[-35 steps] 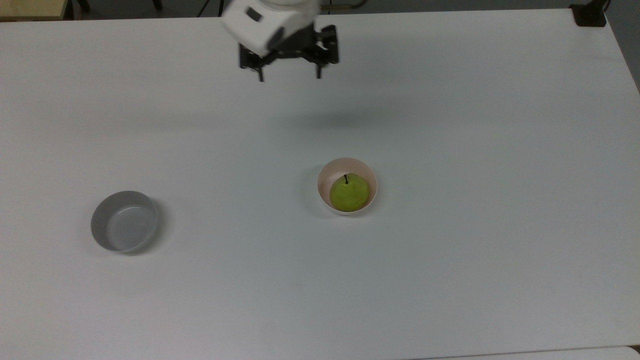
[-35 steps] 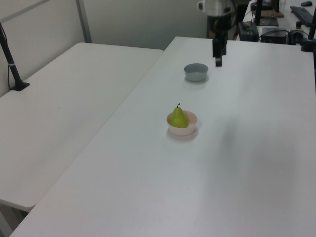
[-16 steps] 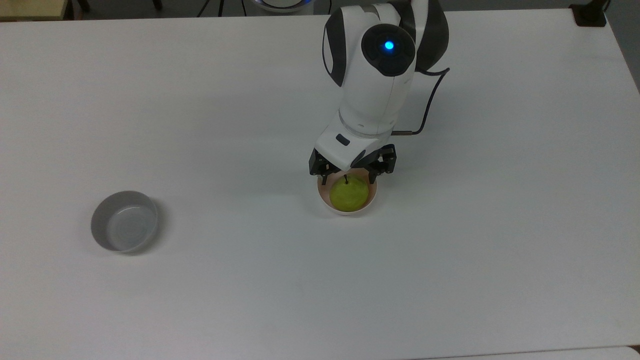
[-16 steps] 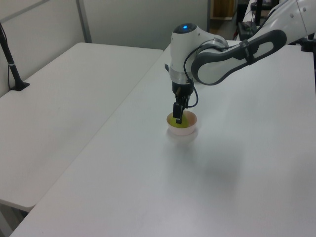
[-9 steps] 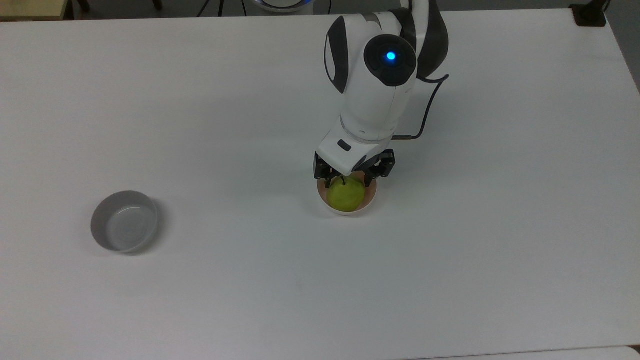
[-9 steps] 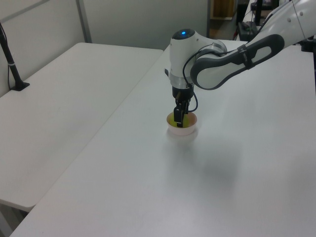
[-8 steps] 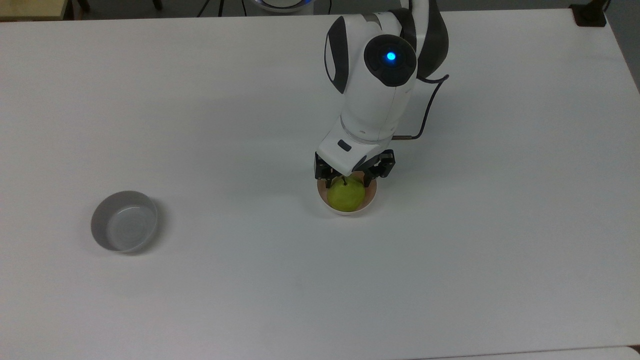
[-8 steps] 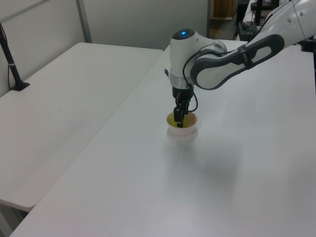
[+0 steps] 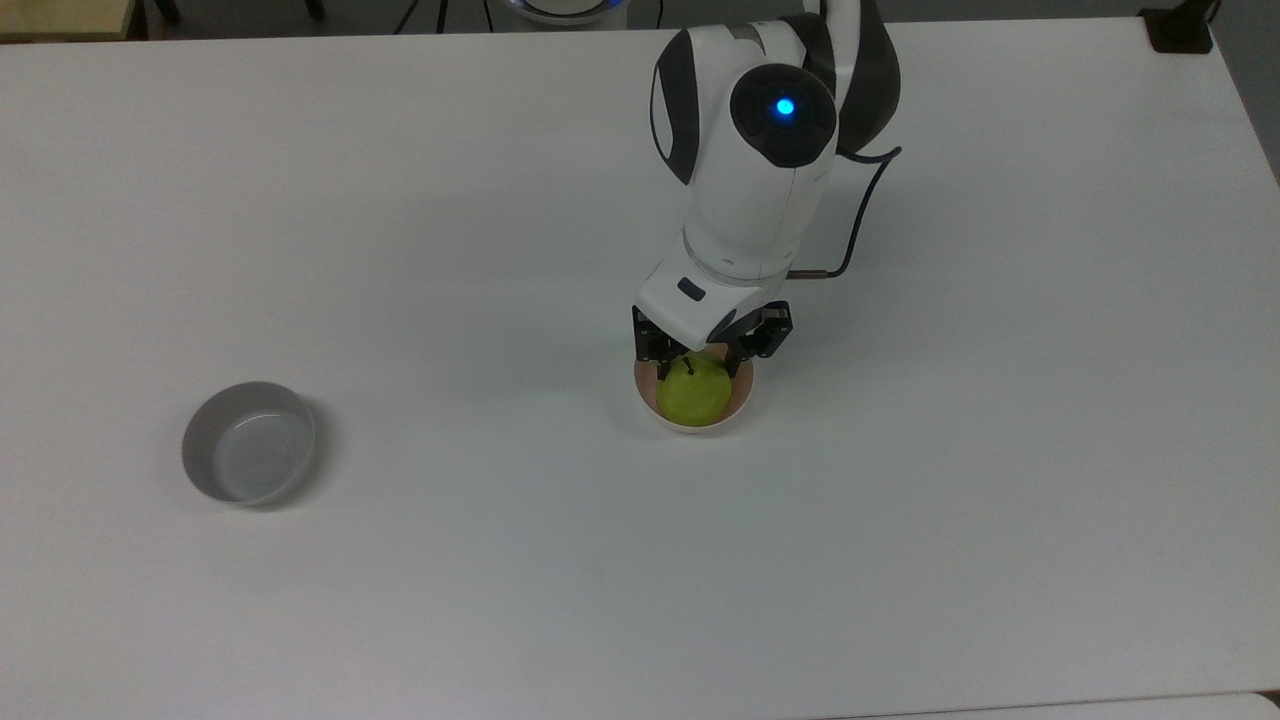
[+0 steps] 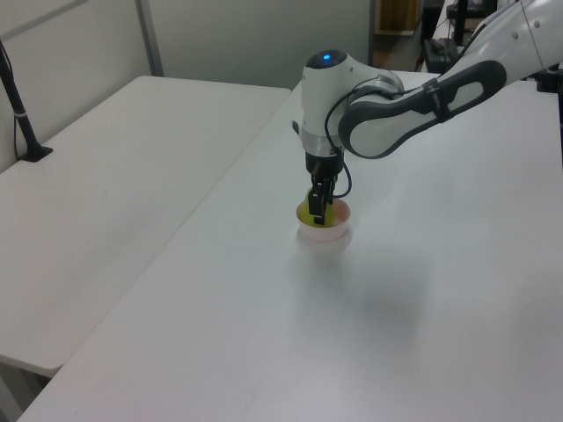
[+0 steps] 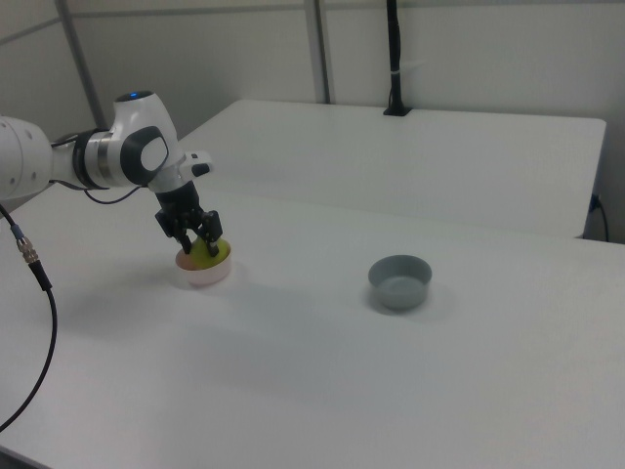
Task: Pick up a pear from the bowl
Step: 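Lower the gripper around the pear and close on it, then lift the pear up out of the pink bowl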
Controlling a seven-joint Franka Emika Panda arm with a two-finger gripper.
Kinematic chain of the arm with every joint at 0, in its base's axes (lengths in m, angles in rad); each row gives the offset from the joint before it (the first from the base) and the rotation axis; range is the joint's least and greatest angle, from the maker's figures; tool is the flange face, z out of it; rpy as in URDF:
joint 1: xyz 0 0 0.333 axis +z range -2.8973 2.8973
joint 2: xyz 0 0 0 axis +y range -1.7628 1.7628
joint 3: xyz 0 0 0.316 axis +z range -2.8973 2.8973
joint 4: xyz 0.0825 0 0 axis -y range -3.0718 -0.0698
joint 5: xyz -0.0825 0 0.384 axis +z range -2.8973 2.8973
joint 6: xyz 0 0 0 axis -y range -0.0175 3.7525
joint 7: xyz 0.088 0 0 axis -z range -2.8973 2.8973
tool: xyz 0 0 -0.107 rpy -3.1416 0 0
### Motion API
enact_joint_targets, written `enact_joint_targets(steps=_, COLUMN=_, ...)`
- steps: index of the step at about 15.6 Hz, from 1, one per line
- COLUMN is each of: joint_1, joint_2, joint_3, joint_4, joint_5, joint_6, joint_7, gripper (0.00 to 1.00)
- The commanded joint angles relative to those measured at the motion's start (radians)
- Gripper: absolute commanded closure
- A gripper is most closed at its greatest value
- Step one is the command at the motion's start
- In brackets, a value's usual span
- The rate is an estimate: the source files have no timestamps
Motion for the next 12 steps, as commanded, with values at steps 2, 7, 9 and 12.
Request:
enact_joint_targets(steps=2, joint_1=0.016, joint_2=-0.092, joint_3=-0.024, joint_4=0.0, joint_5=0.006, joint_6=-0.006, joint_7=0.006, gripper=0.6)
enact_joint_targets(steps=7, joint_1=-0.028, joint_2=-0.216, joint_3=-0.012, joint_4=-0.012, joint_5=0.003, joint_6=-0.104, joint_7=-0.007, gripper=0.61)
enact_joint_targets(steps=9, joint_1=-0.056, joint_2=-0.253, joint_3=-0.009, joint_4=-0.026, joint_5=0.003, joint_6=-0.154, joint_7=-0.061, gripper=0.61)
enact_joint_targets(steps=12, joint_1=-0.19, joint_2=-0.325, joint_3=0.054, joint_4=-0.063, joint_5=-0.013, joint_6=-0.246, joint_7=-0.168, gripper=0.61)
